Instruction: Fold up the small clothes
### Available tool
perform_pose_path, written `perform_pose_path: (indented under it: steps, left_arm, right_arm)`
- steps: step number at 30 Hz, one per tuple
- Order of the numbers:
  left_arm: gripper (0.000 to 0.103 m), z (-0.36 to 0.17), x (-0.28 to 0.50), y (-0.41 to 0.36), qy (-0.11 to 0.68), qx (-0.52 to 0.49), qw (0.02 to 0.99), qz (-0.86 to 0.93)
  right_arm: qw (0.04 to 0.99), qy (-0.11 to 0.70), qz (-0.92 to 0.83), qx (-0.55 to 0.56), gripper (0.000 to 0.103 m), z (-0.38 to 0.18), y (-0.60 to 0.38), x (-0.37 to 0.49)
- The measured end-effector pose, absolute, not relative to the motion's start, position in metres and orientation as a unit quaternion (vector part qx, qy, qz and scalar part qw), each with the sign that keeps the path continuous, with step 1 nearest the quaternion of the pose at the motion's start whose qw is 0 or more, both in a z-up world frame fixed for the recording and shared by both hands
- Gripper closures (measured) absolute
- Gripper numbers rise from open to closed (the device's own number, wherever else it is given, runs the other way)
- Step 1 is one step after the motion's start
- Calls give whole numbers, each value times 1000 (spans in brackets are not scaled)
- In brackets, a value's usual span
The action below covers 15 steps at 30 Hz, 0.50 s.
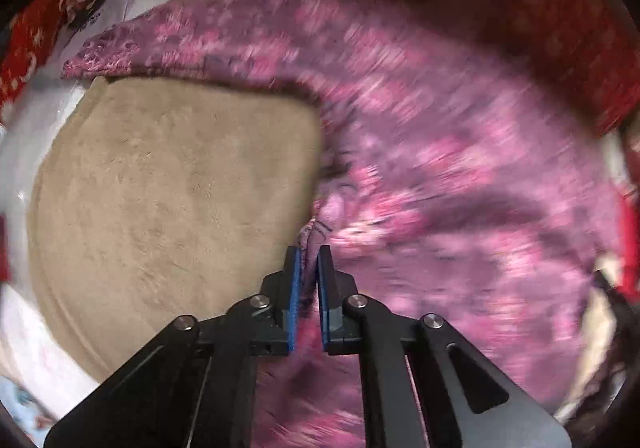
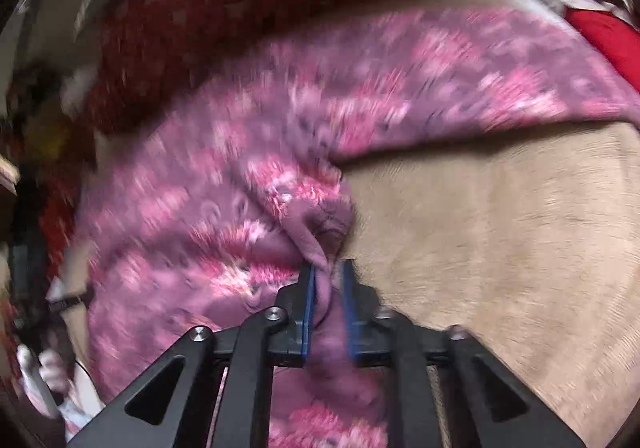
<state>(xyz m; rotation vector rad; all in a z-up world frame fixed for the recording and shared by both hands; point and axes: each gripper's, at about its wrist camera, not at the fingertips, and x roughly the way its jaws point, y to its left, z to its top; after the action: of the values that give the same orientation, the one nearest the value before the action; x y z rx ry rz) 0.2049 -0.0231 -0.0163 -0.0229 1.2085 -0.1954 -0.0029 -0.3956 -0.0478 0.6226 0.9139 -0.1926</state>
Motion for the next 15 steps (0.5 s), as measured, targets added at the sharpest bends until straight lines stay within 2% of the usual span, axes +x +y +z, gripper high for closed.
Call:
perform_pose_path:
  steps: [3, 5, 7, 9, 12, 15]
  left_arm:
    - [92, -8, 188, -44, 551, -8, 826, -120]
    - [84, -22, 180, -60, 560, 16, 818, -131]
    - [84, -46, 182, -84, 586, 53, 798, -126]
    - [83, -64, 179, -93, 597, 78, 790, -118]
    - [79, -61, 174, -101, 576, 115, 800, -122]
    - [73, -62, 178, -98, 583, 109, 795, -126]
  right_arm:
    - [864, 376, -58, 329, 78, -32, -400, -22]
    - [856, 406, -35, 317, 77, -47, -389, -19]
    - [837, 470, -32, 279, 84, -74, -377, -10]
    - [851, 450, -29, 268, 84, -65, -381, -15]
    - [861, 397, -58, 314, 77, -34, -427, -40]
    - [855, 335, -167, 359, 50, -16, -518, -76]
